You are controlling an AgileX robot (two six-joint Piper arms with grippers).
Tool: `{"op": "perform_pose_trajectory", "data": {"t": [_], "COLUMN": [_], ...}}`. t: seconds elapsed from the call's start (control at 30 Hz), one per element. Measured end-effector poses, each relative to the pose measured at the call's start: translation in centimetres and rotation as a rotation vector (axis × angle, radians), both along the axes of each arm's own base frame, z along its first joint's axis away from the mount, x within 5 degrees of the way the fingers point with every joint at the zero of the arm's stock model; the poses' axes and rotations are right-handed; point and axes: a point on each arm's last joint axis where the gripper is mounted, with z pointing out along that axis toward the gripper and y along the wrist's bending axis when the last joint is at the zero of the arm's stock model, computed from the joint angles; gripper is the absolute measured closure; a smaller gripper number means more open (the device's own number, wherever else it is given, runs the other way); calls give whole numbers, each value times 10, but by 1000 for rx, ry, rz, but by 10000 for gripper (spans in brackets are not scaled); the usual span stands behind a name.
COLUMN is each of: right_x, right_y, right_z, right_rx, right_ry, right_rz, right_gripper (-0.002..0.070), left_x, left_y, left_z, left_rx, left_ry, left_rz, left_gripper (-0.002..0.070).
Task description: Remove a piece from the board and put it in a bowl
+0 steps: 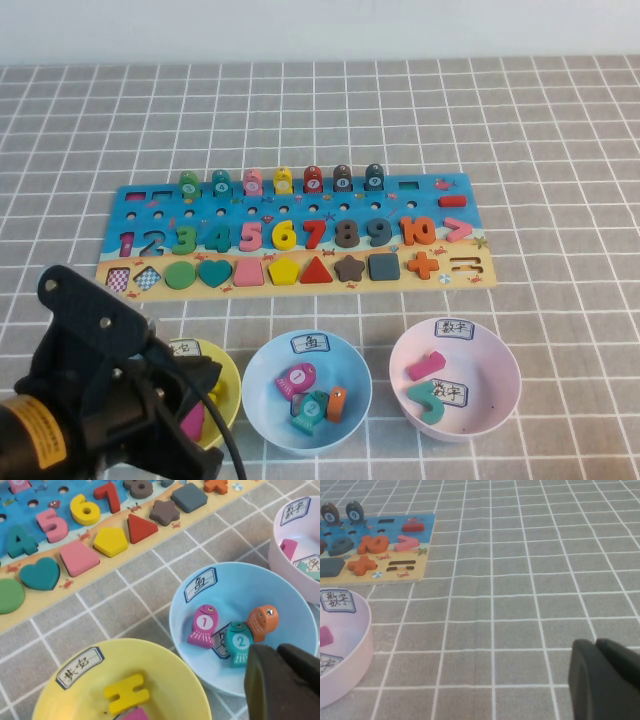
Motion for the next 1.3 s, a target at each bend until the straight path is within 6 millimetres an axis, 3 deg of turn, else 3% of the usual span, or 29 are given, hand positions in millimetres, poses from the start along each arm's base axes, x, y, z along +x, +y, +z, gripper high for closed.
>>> {"op": "perform_pose_trajectory", "data": {"t": [0.23,0.33,0.5,0.67,0.9,1.07,1.3], "right_x": [0,0,0,0,0,0,0], "right_y": [0,0,0,0,0,0,0], "right_z": [0,0,0,0,0,0,0], "right_rx": [0,0,0,0,0,0,0], "right_ry": [0,0,0,0,0,0,0], "right_rz": [0,0,0,0,0,0,0], "right_gripper": [694,694,694,694,694,694,694], "left_x": [2,-6,-27,-51,-72,-75,-75], "left_y": [-2,5,37,76,104,110,110], "left_z": [3,0,-6,-20,-34,-44,-70], "left_rx": [-40,-55,-133,-209,-224,-198,-72], "left_ry": [-87,-181,-370,-570,-770,-750,-486], "left_rz": [-16,-45,15,220,490,586,585], "left_gripper": [676,676,676,676,676,676,676]}}
